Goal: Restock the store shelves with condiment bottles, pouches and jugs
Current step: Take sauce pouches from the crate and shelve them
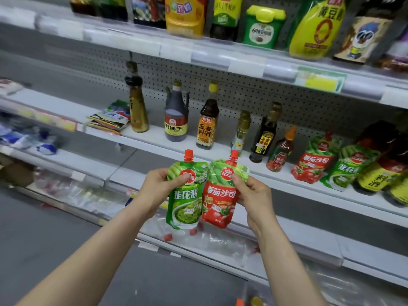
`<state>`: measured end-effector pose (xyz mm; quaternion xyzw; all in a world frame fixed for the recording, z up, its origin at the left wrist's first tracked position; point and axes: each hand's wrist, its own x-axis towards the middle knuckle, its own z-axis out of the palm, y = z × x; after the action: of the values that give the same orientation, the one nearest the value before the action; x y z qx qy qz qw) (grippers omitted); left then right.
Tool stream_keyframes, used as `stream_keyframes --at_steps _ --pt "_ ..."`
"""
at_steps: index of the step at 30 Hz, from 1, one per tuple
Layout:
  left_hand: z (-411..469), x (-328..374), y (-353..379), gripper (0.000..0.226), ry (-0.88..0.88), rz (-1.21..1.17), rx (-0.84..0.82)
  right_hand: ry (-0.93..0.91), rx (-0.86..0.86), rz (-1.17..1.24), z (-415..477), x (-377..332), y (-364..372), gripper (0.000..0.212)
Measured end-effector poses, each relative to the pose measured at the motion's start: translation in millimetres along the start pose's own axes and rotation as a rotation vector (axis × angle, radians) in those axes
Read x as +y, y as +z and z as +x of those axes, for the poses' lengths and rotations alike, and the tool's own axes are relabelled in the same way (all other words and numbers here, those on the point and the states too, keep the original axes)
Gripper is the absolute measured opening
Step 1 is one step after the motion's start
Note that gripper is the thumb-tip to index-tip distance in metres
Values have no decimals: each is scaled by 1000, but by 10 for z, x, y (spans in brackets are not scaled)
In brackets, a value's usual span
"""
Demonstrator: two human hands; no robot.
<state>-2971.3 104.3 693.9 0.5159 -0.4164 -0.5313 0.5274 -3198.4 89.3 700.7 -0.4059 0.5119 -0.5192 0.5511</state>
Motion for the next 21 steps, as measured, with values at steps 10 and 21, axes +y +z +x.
stream_keyframes --at_steps 10,21 --pt "388 -151 496 34 -52 23 -175 -28 192 1 60 -119 -503 5" --pt "743 -292 1589 38 -93 98 -242 -64 335 38 428 -400 -1861 11"
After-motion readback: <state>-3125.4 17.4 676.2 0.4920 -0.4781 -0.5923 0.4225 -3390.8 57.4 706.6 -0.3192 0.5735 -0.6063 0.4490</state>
